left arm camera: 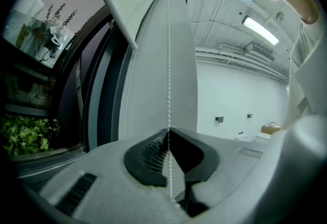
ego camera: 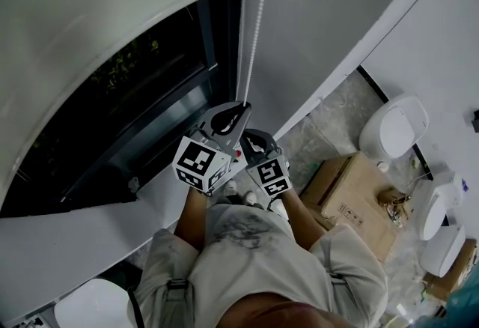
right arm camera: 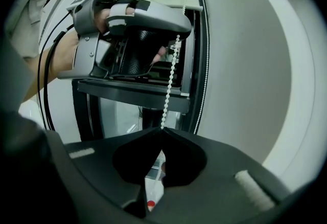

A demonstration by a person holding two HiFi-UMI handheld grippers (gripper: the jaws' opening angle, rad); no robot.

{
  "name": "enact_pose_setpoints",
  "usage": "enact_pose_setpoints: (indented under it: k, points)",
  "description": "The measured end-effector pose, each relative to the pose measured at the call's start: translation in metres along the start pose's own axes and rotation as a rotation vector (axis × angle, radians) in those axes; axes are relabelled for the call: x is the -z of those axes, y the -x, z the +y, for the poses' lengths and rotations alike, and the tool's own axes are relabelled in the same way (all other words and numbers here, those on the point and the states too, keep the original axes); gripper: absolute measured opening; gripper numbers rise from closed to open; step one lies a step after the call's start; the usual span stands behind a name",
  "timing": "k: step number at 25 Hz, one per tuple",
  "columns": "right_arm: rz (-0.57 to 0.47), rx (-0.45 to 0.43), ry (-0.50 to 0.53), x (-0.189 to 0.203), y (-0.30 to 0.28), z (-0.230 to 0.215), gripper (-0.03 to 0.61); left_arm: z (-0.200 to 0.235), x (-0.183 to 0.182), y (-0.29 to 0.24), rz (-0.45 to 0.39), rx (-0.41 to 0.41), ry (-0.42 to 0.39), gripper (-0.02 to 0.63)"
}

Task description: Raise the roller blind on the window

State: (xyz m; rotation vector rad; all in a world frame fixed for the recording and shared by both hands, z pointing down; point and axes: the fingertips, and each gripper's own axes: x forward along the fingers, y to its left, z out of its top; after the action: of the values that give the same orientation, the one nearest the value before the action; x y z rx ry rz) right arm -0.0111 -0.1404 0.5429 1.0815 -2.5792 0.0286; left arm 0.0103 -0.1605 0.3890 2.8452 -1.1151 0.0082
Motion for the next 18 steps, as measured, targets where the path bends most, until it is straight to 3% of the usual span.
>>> enact_pose_setpoints:
  k: [18]
  points:
    - [0.1, -0.026, -0.027, 0.053, -0.012, 0.007, 0.011, 0.002, 0.056, -0.002, 0.097, -0.005, 0.044, 0.017]
